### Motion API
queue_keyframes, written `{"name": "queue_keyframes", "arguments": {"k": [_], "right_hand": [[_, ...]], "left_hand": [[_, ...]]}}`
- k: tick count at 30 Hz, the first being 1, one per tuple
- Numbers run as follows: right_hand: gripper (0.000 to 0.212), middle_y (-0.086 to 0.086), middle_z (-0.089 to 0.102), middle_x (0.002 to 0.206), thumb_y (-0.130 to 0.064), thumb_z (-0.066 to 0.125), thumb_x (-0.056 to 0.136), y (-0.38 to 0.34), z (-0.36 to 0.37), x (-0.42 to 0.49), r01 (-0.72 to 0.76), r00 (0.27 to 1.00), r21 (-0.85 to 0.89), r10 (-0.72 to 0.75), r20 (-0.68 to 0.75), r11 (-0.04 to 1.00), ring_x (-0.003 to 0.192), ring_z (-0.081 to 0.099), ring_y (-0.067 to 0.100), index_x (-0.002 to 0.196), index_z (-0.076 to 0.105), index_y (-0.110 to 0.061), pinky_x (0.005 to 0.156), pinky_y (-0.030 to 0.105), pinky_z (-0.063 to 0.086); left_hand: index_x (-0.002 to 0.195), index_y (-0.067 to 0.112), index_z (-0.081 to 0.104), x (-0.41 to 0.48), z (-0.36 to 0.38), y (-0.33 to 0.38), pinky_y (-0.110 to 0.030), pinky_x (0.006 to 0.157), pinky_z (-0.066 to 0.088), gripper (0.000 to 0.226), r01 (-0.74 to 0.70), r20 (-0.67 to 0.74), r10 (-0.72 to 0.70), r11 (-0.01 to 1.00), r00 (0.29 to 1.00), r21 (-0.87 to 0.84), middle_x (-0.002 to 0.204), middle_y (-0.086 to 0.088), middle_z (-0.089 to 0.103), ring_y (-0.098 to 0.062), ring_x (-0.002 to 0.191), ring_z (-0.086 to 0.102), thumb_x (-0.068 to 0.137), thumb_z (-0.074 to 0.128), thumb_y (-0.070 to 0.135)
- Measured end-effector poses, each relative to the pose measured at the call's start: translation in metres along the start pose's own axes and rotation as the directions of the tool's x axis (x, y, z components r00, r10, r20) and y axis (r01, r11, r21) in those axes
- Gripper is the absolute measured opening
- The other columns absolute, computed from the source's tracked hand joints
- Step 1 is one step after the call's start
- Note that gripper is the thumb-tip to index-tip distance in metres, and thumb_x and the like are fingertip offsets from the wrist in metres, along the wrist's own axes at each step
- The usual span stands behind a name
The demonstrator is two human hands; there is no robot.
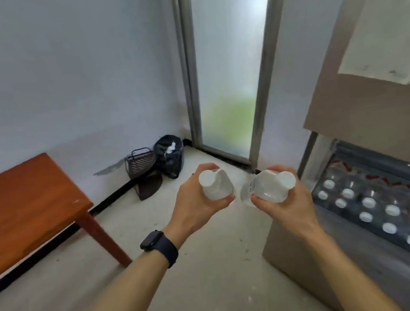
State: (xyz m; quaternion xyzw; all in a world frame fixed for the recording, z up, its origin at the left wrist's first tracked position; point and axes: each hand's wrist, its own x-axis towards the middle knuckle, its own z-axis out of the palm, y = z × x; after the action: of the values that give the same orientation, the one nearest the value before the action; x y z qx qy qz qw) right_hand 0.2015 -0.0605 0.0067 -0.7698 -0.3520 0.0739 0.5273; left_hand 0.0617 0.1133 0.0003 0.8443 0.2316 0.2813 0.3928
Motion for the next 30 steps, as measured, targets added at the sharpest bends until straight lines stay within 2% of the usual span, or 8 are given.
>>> {"name": "queue_keyframes", "arguments": {"k": [3, 6, 10, 18, 20, 25, 27, 30], "right_hand": [[0.064, -0.019, 0.060, 0.106, -0.031, 0.090, 0.067, -0.048, 0.088, -0.027, 0.053, 0.989, 0.024, -0.056, 0.134, 0.998, 0.095, 0.056, -0.005, 0.114, 0.049, -0.042, 0.073, 0.022, 0.051], [0.064, -0.019, 0.060, 0.104, -0.032, 0.089, 0.066, -0.097, 0.165, -0.054, 0.088, 0.958, 0.056, -0.100, 0.268, 0.995, 0.094, 0.056, -0.005, 0.115, 0.050, -0.040, 0.066, 0.011, 0.044], [0.065, -0.021, 0.061, 0.101, -0.029, 0.091, 0.064, -0.155, 0.255, -0.083, 0.154, 0.893, 0.098, -0.181, 0.411, 0.983, 0.095, 0.056, -0.010, 0.114, 0.050, -0.038, 0.064, 0.006, 0.044], [0.058, -0.018, 0.064, 0.097, -0.027, 0.087, 0.065, -0.225, 0.415, -0.113, 0.171, 0.711, 0.154, -0.230, 0.664, 0.973, 0.090, 0.060, -0.003, 0.108, 0.051, -0.040, 0.067, 0.016, 0.046], [0.057, -0.017, 0.063, 0.099, -0.028, 0.086, 0.065, -0.238, 0.457, -0.114, 0.176, 0.655, 0.167, -0.242, 0.716, 0.970, 0.091, 0.061, 0.000, 0.109, 0.052, -0.040, 0.069, 0.018, 0.048], [0.052, -0.019, 0.061, 0.098, -0.027, 0.085, 0.066, -0.268, 0.573, -0.107, 0.182, 0.531, 0.187, -0.257, 0.808, 0.965, 0.090, 0.062, 0.001, 0.108, 0.055, -0.034, 0.062, 0.009, 0.042], [0.049, -0.018, 0.063, 0.096, -0.030, 0.085, 0.066, -0.280, 0.620, -0.101, 0.164, 0.501, 0.192, -0.249, 0.829, 0.968, 0.088, 0.063, 0.003, 0.105, 0.056, -0.034, 0.063, 0.010, 0.044], [0.050, -0.015, 0.066, 0.097, -0.029, 0.086, 0.068, -0.295, 0.686, -0.089, 0.133, 0.446, 0.188, -0.229, 0.865, 0.973, 0.087, 0.065, 0.004, 0.105, 0.053, -0.038, 0.064, 0.014, 0.047]], "left_hand": [[0.121, 0.043, 0.048, -0.056, -0.093, -0.047, -0.023, 0.079, 0.052, 0.067, 0.070, -0.098, -0.060, 0.992, 0.993, 0.108, 0.108, 0.019, 0.063, -0.004, 0.098, 0.060, 0.068, 0.090, 0.048], [0.118, 0.042, 0.050, -0.112, -0.179, -0.083, -0.027, 0.084, 0.053, 0.066, 0.173, -0.198, -0.144, 0.975, 0.970, 0.142, 0.107, 0.020, 0.064, -0.004, 0.100, 0.060, 0.066, 0.091, 0.046], [0.115, 0.043, 0.050, -0.176, -0.274, -0.118, -0.035, 0.087, 0.055, 0.064, 0.300, -0.320, -0.240, 0.941, 0.917, 0.155, 0.106, 0.021, 0.064, -0.005, 0.100, 0.061, 0.065, 0.091, 0.043], [0.111, 0.041, 0.052, -0.260, -0.403, -0.191, -0.025, 0.078, 0.055, 0.060, 0.506, -0.481, -0.402, 0.856, 0.779, 0.105, 0.100, 0.021, 0.064, 0.001, 0.093, 0.061, 0.067, 0.092, 0.039], [0.112, 0.041, 0.052, -0.270, -0.430, -0.215, -0.029, 0.077, 0.057, 0.060, 0.559, -0.509, -0.442, 0.823, 0.739, 0.096, 0.099, 0.019, 0.064, -0.002, 0.092, 0.062, 0.067, 0.091, 0.040], [0.114, 0.041, 0.052, -0.281, -0.501, -0.280, -0.038, 0.082, 0.058, 0.060, 0.674, -0.564, -0.535, 0.737, 0.629, 0.051, 0.102, 0.014, 0.065, -0.009, 0.095, 0.063, 0.066, 0.089, 0.043], [0.117, 0.039, 0.053, -0.282, -0.533, -0.305, -0.038, 0.084, 0.058, 0.060, 0.725, -0.568, -0.581, 0.688, 0.583, 0.040, 0.104, 0.013, 0.065, -0.009, 0.095, 0.063, 0.068, 0.088, 0.042], [0.118, 0.040, 0.049, -0.284, -0.579, -0.345, -0.039, 0.086, 0.058, 0.062, 0.781, -0.544, -0.628, 0.618, 0.556, 0.085, 0.104, 0.013, 0.066, -0.011, 0.097, 0.065, 0.068, 0.086, 0.047]]}}
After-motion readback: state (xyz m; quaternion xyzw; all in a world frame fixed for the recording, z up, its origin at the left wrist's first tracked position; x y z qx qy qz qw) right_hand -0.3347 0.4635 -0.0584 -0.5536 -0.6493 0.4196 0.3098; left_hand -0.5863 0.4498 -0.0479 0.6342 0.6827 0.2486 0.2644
